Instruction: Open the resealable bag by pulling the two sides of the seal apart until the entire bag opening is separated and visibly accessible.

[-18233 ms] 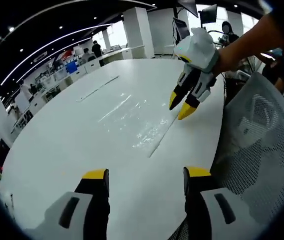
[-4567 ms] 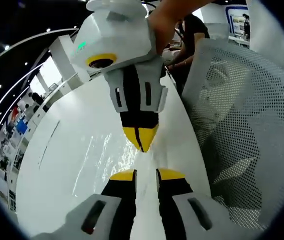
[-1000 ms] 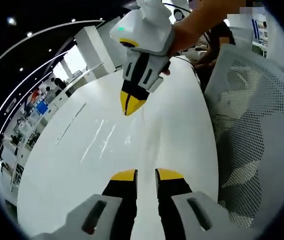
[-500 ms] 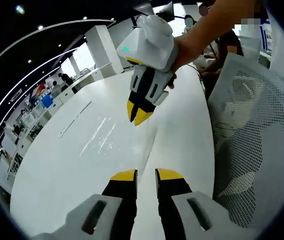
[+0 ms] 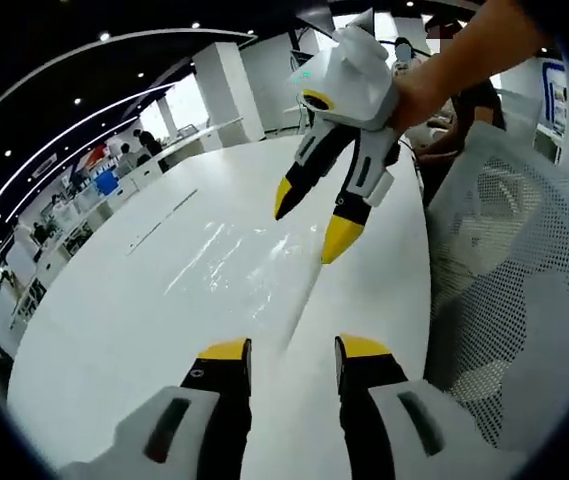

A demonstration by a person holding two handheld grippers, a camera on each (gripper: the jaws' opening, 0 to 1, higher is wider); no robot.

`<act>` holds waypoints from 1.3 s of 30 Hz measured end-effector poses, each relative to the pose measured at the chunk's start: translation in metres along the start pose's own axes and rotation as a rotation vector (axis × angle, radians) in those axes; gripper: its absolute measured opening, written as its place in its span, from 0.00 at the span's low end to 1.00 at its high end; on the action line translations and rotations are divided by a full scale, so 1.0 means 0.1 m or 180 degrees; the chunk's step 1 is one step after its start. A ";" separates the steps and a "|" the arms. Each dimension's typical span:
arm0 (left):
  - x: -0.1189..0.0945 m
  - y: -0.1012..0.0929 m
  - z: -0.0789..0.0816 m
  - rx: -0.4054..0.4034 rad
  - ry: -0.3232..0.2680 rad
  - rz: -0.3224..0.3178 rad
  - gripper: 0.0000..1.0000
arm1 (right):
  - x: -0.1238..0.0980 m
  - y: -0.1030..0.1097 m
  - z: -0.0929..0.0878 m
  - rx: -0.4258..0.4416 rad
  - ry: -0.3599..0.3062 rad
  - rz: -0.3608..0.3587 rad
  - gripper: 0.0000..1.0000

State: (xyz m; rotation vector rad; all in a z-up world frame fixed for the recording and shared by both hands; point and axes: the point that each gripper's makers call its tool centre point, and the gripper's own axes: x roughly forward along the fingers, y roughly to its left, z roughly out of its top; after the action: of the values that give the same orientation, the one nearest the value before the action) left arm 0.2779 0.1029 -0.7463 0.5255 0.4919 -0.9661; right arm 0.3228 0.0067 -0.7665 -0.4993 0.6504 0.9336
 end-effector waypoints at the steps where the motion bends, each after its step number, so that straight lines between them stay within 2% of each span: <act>1: -0.01 -0.01 0.00 -0.0046 -0.0024 0.0000 0.32 | -0.01 0.00 0.00 0.0034 -0.0016 -0.0005 0.56; 5: -0.03 0.02 -0.05 -0.0259 0.0003 0.0085 0.38 | -0.09 -0.01 0.02 0.0161 -0.0076 -0.0044 0.64; 9: -0.03 0.01 -0.08 -0.0283 0.0014 0.0105 0.46 | -0.20 0.03 0.02 0.0270 -0.0162 -0.0071 0.69; 15: -0.02 0.03 -0.08 -0.0482 0.0000 0.0209 0.61 | -0.37 0.09 -0.08 0.0489 -0.0268 -0.0125 0.76; 23: -0.04 -0.03 -0.15 -0.0626 0.0126 0.0243 0.67 | -0.47 0.14 -0.25 0.0648 -0.0285 -0.0099 0.82; 33: -0.20 -0.08 -0.18 -0.0884 0.0262 0.0399 0.78 | -0.63 0.17 -0.25 0.0909 -0.0448 -0.0130 0.89; 37: -0.29 -0.08 -0.17 -0.0965 0.0229 0.0511 0.81 | -0.73 0.21 -0.25 0.0966 -0.0519 -0.0190 0.91; 39: -0.34 -0.10 -0.16 -0.0977 0.0232 0.0573 0.86 | -0.76 0.26 -0.26 0.1035 -0.0538 -0.0208 0.96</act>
State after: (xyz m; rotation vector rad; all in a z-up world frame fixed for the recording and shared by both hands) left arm 0.2501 0.1300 -0.7403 0.3221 0.6349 -0.6853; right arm 0.2603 -0.0404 -0.7349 -0.1495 0.6137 0.7800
